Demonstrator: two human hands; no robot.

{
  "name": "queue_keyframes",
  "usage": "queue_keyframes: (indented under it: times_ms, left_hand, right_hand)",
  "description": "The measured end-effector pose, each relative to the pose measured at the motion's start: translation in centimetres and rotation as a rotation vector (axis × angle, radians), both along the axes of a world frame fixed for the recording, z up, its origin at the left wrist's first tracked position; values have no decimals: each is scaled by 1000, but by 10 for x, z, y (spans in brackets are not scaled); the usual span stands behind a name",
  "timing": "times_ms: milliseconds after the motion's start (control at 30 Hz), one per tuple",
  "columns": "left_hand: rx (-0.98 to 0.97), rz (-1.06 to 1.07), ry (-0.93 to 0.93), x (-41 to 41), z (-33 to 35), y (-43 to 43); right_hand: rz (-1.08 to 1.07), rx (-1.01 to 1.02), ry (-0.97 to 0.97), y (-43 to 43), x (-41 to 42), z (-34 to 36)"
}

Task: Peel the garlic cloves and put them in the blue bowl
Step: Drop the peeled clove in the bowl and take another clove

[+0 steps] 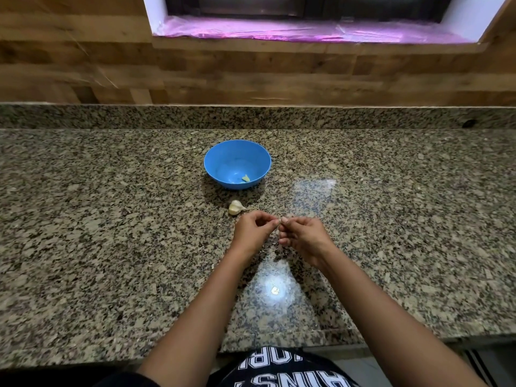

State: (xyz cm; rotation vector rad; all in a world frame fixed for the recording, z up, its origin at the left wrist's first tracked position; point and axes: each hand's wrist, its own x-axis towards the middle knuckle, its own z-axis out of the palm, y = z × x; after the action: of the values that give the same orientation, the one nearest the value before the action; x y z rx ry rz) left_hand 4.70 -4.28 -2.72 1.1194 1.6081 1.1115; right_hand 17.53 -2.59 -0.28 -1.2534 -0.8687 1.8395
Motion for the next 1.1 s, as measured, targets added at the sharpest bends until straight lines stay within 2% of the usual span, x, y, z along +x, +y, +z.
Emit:
queue_keyframes:
  times_ms: [100,300,467,833,1100]
  left_hand:
    - [26,16,-6,1,-1,-1]
    - [113,10,209,5,-2,-2]
    - [173,-4,347,8,-2,-2]
    - [166,-102,404,9,3,1]
    - [134,-7,377,5,-1,-1]
  right_hand:
    - [-41,-42,56,-1,0,0]
    - [-155,-164,119,-3,-9,1]
    - [-176,-178,143,-2,-13,-2]
    - [-63,-89,40,3,-11,1]
    - [-91,-105,81,4,-4,1]
